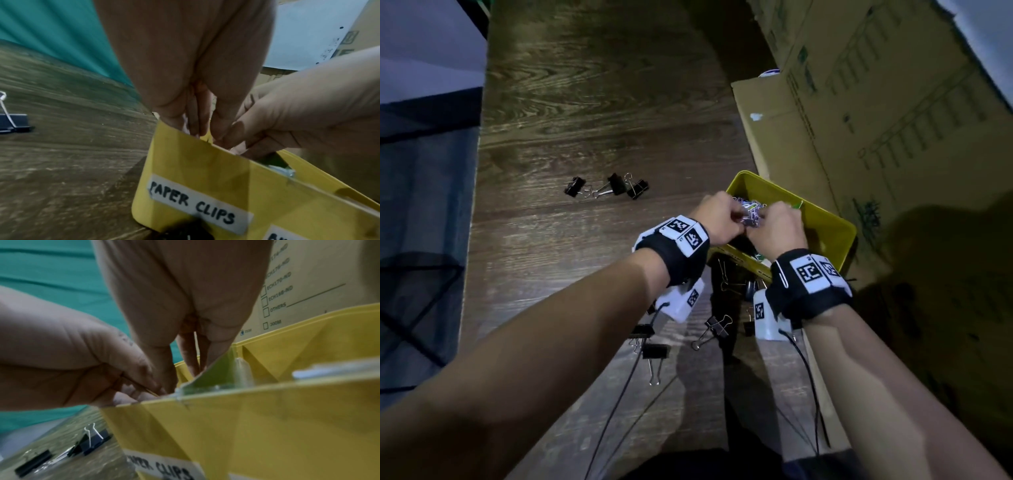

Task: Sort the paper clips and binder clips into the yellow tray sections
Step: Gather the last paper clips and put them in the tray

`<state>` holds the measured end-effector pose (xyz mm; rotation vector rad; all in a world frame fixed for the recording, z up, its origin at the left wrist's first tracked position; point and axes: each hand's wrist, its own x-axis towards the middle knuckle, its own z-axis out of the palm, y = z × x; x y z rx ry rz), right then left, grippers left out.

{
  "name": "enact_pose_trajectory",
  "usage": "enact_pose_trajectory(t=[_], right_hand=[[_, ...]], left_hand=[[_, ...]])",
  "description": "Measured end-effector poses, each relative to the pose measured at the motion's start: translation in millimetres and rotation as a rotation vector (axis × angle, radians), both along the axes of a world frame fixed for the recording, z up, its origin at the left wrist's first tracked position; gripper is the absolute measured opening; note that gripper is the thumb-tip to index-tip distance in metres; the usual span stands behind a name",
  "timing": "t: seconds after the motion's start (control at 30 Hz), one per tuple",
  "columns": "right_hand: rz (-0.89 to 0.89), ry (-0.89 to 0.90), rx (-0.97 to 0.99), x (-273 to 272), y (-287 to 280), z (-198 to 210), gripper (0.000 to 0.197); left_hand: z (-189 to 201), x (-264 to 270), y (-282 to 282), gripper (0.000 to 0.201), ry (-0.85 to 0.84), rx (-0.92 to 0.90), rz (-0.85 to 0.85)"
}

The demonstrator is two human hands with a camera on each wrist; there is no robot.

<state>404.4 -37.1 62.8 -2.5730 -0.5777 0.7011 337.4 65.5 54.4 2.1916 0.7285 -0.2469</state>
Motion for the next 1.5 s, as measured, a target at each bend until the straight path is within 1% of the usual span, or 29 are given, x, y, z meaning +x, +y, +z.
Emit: enact_pose_trajectory(t=[0.07,0.1,0.13,0.2,0.23,0.27,0.3,0.33,0.4,0.43,0.47,0.5,0.57,0.63,0.7,0.77,0.83,0.9,0.93,1.0,1.13,1.23,1.33,1.4,1.43,1.5], right_hand=[[0.065,0.003,-0.008,-0.8,-0.1,4.5,0.036],[0.100,-0.023,0.023,-2.5,0.3,6.4,0.037],[0.140,-0.075,0.088,-5.7,0.6,8.7,0.037],[0.221,-0.195,0.314,-16.6,3.6,11.9,0.030],[0.277,-0.217,0.427,-24.2,5.9,11.9,0.025],[0.354,-0.212,0.496,-33.3,8.1,11.8,0.021],[0.446,-0.176,0.504,-42.6,10.3,9.8,0.019],[0.541,-0.128,0.472,-52.0,12.3,8.0,0.019],[0.693,-0.039,0.321,-68.2,16.1,-4.0,0.023],[0.734,-0.013,0.244,-75.1,18.6,-13.5,0.025],[0.754,0.008,0.170,-81.5,21.8,-24.3,0.027],[0.754,0.023,0.100,-87.6,25.1,-33.1,0.028],[0.726,0.031,-0.014,-98.3,31.0,-47.8,0.029],[0.717,0.026,-0.075,-107.3,36.8,-57.5,0.032],[0.702,0.019,-0.079,-114.9,42.5,-62.9,0.031],[0.695,0.006,-0.079,-119.7,46.9,-66.1,0.025],[0.706,-0.019,-0.107,-122.3,49.5,-68.9,0.022],[0.704,-0.001,-0.136,-123.5,50.3,-69.9,0.024],[0.698,0.016,-0.148,-123.6,50.5,-69.0,0.025],[0.742,-0.006,-0.177,-125.0,50.0,-66.5,0.028],[0.881,-0.111,-0.176,-130.0,45.0,-64.9,0.030],[0.898,-0.161,-0.152,-128.3,48.3,-72.4,0.037],[0.929,-0.140,-0.167,-126.2,50.4,-74.5,0.040],[0.921,-0.102,-0.151,-124.0,47.4,-70.9,0.040],[0.891,-0.064,-0.127,-121.0,44.9,-67.1,0.038],[0.759,0.048,-0.047,-110.2,37.9,-52.8,0.026]], left_hand=[[-0.6,-5.2,5.8,0.029,-0.031,-0.017,0.031],[0.7,-9.7,9.0,0.028,-0.088,-0.084,0.083],[3.5,-15.8,11.9,0.025,-0.159,-0.209,0.159],[9.3,-33.4,22.7,0.014,-0.297,-0.504,0.352],[9.1,-45.5,31.7,0.010,-0.328,-0.561,0.417],[7.1,-58.8,42.4,0.010,-0.317,-0.531,0.440],[2.4,-72.7,53.8,0.010,-0.274,-0.432,0.420],[-3.3,-87.0,65.2,0.011,-0.184,-0.263,0.345],[-15.3,-113.9,78.0,0.018,0.070,0.079,0.127],[-21.5,-125.5,79.0,0.024,0.168,0.176,0.044],[-26.3,-135.8,76.8,0.031,0.222,0.222,-0.028],[-31.9,-144.3,73.3,0.038,0.224,0.240,-0.094],[-43.4,-156.6,63.9,0.047,0.137,0.237,-0.176],[-56.8,-162.3,56.9,0.048,0.064,0.284,-0.235],[-65.6,-162.2,51.3,0.048,0.079,0.351,-0.256],[-71.1,-161.9,46.7,0.043,0.091,0.403,-0.295],[-73.7,-164.1,42.9,0.039,0.050,0.398,-0.312],[-76.3,-166.5,40.5,0.036,0.001,0.406,-0.297],[-76.1,-166.5,38.7,0.038,0.024,0.398,-0.293],[-77.3,-165.9,33.0,0.043,0.098,0.398,-0.292],[-83.8,-164.4,25.8,0.041,0.183,0.501,-0.377],[-82.7,-160.7,31.4,0.033,0.204,0.408,-0.316],[-78.5,-160.2,35.2,0.028,0.163,0.347,-0.307],[-72.7,-162.1,34.8,0.020,0.148,0.307,-0.312],[-68.3,-162.2,35.0,0.015,0.127,0.259,-0.278],[-54.9,-156.7,37.5,0.010,0.042,0.137,-0.178]])
